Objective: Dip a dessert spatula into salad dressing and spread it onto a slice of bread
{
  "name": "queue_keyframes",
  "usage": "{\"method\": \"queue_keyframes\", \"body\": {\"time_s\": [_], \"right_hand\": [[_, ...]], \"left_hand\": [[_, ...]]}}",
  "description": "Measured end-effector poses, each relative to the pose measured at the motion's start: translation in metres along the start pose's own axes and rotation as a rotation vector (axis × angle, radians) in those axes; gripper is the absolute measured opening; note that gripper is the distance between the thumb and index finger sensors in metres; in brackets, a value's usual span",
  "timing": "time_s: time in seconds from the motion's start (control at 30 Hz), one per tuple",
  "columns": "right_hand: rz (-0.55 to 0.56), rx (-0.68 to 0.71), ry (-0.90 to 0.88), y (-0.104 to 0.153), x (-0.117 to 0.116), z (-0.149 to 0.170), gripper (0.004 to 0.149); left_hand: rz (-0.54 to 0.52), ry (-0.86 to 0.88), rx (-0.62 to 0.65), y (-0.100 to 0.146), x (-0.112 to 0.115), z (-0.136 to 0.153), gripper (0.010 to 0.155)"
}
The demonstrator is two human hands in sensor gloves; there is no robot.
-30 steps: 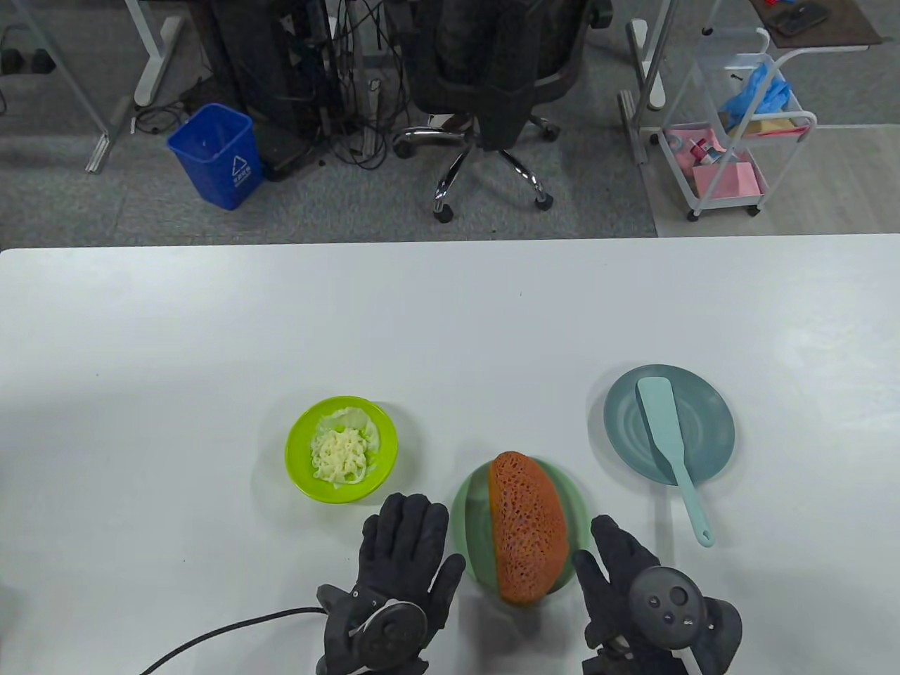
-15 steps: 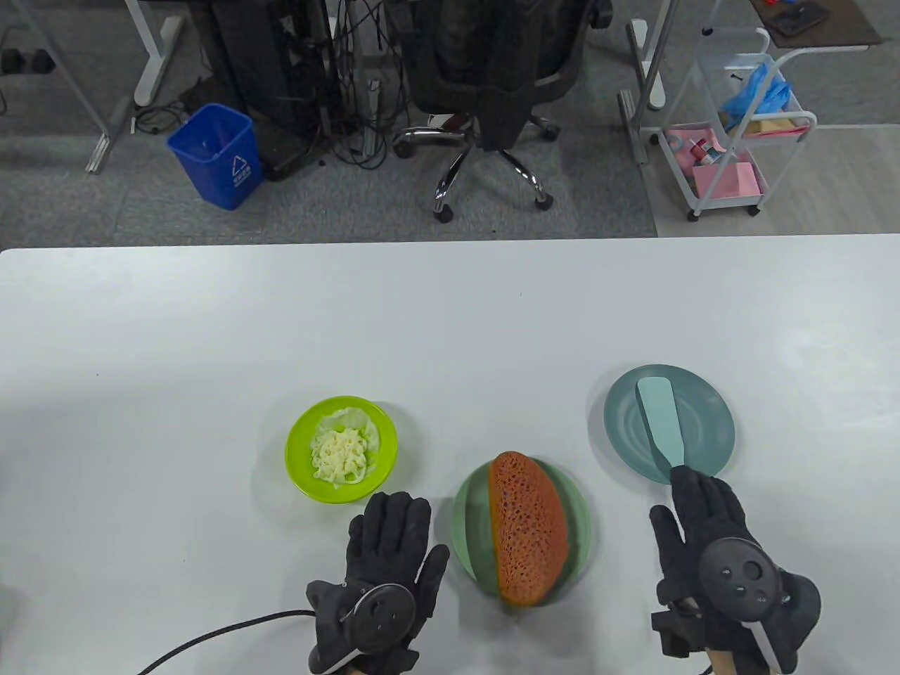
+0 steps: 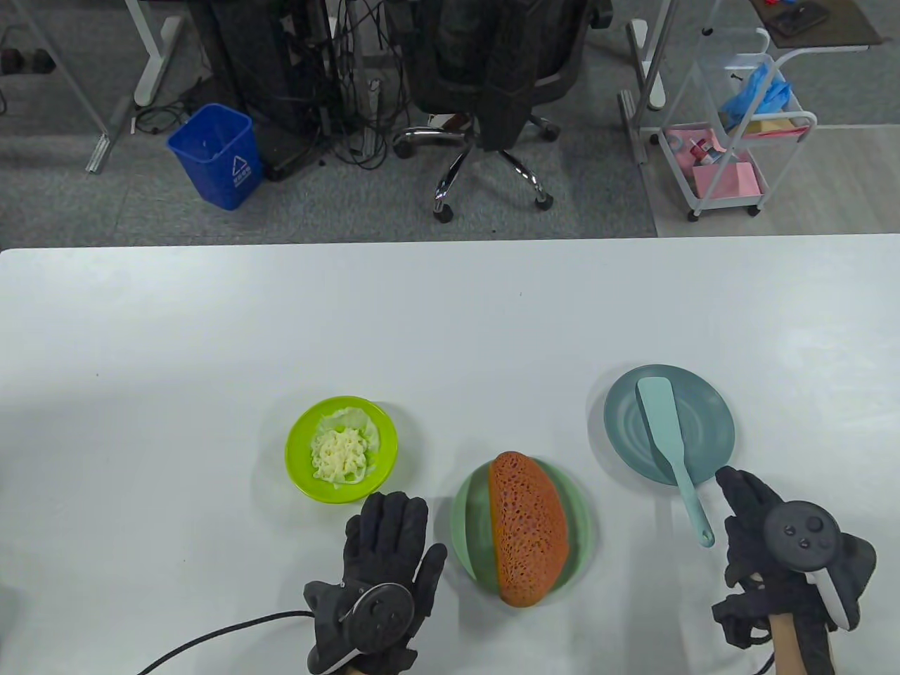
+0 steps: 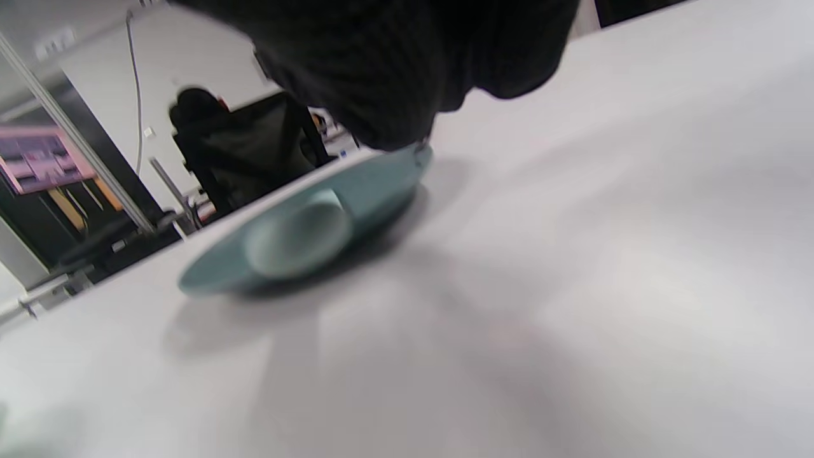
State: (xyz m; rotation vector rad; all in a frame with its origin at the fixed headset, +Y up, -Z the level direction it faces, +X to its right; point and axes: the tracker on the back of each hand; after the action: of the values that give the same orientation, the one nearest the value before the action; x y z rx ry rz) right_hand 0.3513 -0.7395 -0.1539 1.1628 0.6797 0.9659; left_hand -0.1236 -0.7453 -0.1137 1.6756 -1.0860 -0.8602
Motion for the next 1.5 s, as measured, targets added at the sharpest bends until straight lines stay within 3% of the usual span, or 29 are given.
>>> {"method": "queue_keyframes", "body": {"time_s": [0.2,0.5,0.67,0.83,1.0,1.37,1.5], "right_hand": [[-0.096,0.062,0.021,-0.008,-0.02,0.007,0.073],[-0.159,0.183,0.077,-0.012,-0.027,-0.006,0.081],[-0.237,0.213,0.111,-0.017,-0.037,-0.014,0.075],[-0.226,0.262,0.102,-0.021,-0.04,-0.025,0.059],[-0.242,0.296,0.055,-0.026,-0.043,-0.03,0.052],[-0.102,0.353,-0.212,-0.028,-0.021,-0.025,0.041],[0.055,0.361,-0.328,-0.026,-0.011,-0.022,0.039]], "left_hand": [[0.002,0.007,-0.001,-0.001,0.001,0.001,0.07],[0.017,0.01,-0.028,-0.003,0.003,0.006,0.07],[0.021,0.002,-0.039,-0.003,0.003,0.007,0.069],[0.023,0.001,-0.044,-0.003,0.003,0.008,0.07],[0.018,0.01,-0.045,-0.003,0.002,0.01,0.07],[0.0,0.028,-0.028,-0.003,0.002,0.01,0.07],[-0.01,0.033,-0.02,-0.003,0.001,0.01,0.07]]}}
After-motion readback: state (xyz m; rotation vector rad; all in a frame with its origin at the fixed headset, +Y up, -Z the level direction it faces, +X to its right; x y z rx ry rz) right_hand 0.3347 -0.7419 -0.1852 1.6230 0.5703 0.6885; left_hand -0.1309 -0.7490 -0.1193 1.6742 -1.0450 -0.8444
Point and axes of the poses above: the tracker on the back of each hand, its own z axis roughly to the little-finger side, its own y axis roughly from the fingertips to the wrist, x = y × z, and after that the axes turned 2 degrees about -y, right-handed
